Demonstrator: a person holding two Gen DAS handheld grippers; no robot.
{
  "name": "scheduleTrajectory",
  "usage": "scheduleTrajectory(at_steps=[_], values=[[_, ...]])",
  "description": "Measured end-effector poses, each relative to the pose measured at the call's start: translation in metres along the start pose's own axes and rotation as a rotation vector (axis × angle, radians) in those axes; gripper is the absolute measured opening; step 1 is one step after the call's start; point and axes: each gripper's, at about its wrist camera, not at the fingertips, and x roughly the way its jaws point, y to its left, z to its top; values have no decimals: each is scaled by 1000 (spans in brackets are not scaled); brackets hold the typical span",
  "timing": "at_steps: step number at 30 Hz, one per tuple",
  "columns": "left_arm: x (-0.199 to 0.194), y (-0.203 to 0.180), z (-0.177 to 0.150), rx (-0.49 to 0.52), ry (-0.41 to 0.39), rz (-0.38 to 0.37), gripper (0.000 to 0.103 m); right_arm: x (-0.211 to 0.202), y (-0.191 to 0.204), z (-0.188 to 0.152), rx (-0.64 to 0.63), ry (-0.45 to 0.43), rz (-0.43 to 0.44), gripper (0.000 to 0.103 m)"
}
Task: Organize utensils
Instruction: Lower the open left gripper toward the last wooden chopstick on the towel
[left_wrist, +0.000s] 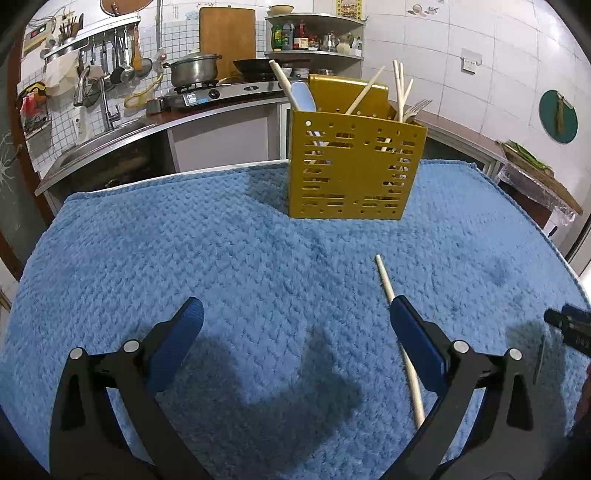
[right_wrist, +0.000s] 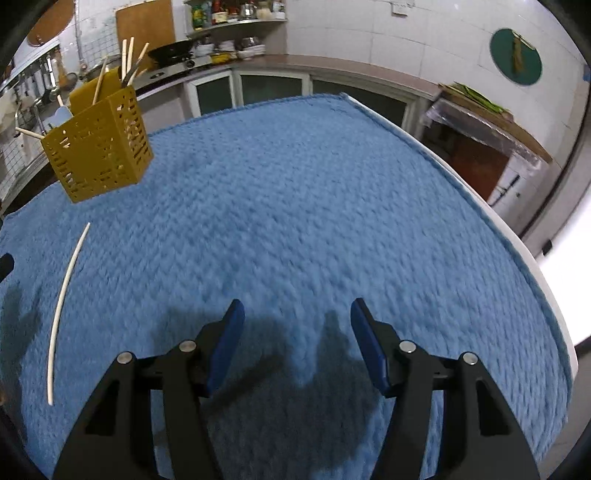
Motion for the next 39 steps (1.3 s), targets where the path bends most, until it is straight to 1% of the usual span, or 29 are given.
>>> scheduleTrajectory(at_steps=[3,5,6,7,8,10,12,14,17,22,25,27,29,32,33,35,38,39], values=[[-1,-4,1,3,3,-16,97,-5,6,-9,-3,47,-1,56],[-3,-6,1,8,-1,-23,97,-4,10,-15,8,87,6,44],[-4,-6,1,10,-4,-22,97,-1,10,-16,16,111,18,41],[-4,-7,1,12,-5,-25,97,5,12,-20,30,156,44,37],[-5,-7,2,13,-5,-28,97,9,13,-22,37,172,52,36],[-6,-7,3,11,-8,-33,97,8,18,-24,31,155,24,34],[-7,-7,4,6,-7,-35,97,9,20,-23,36,151,26,28],[-5,-7,6,0,2,-41,97,11,23,-20,31,151,35,19],[-1,-11,6,3,13,-45,96,17,27,-13,13,153,49,10],[8,-21,9,22,45,-64,89,30,26,8,7,150,98,9],[20,-29,11,21,81,-82,82,42,23,23,15,143,122,9],[30,-35,12,17,111,-95,73,47,25,30,4,132,125,9],[42,-43,13,17,147,-99,66,52,29,37,-14,119,127,9],[57,-53,14,19,183,-101,60,60,32,47,-25,113,143,9],[64,-57,15,19,207,-103,53,62,33,50,-26,113,150,9],[73,-61,15,16,239,-116,43,65,33,54,-38,110,153,9],[86,-68,16,18,273,-113,42,69,33,59,-46,114,160,9],[91,-71,17,22,286,-108,39,69,33,60,-48,114,162,9]])
